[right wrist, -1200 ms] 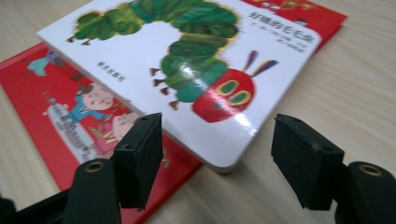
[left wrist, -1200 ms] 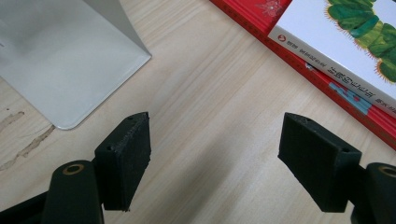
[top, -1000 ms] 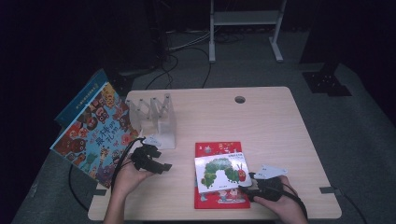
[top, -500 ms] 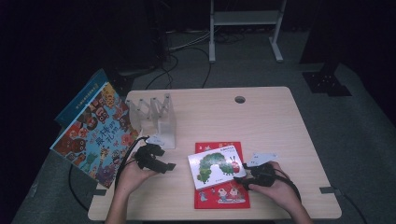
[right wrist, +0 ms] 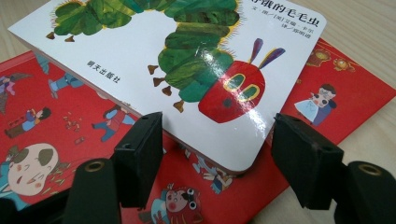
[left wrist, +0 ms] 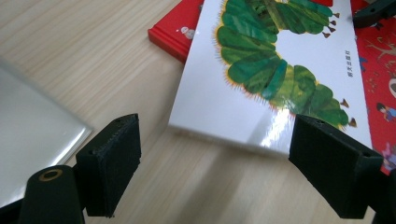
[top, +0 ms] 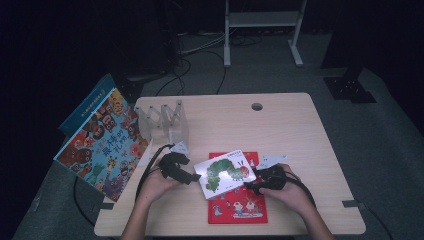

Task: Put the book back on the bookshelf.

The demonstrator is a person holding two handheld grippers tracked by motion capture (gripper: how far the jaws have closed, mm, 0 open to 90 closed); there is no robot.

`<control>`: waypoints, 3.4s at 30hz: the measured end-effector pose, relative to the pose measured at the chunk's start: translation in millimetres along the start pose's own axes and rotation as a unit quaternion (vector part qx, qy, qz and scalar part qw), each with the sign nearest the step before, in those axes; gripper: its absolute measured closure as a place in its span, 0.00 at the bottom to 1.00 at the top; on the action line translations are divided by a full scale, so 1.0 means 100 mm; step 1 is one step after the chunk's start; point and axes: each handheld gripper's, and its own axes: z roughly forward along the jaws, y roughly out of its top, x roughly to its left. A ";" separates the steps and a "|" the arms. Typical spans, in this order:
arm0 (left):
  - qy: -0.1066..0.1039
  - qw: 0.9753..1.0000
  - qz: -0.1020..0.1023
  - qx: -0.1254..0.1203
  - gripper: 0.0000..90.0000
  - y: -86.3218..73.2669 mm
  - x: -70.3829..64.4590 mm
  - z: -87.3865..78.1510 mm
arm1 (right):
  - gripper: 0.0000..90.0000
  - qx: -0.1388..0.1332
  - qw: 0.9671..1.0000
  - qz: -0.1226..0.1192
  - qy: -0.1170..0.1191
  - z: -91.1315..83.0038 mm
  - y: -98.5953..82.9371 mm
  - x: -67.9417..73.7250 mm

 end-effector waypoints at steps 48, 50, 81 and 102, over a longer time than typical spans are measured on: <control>-0.007 0.999 -0.049 0.013 0.04 0.02 -0.04 0.25 | 0.19 -0.044 0.997 0.029 -0.051 0.18 0.00 0.39; -0.015 0.999 -0.050 0.011 0.03 0.02 -0.04 0.26 | 0.17 -0.054 0.997 0.030 -0.053 0.20 -0.02 0.41; -0.057 0.997 -0.048 0.027 0.00 0.06 -0.16 0.37 | 0.13 -0.058 0.995 0.038 -0.069 0.25 -0.01 0.45; -0.099 0.992 -0.050 -0.052 0.06 0.14 -0.16 -0.01 | 0.12 -0.057 0.995 0.038 -0.067 0.25 -0.01 0.44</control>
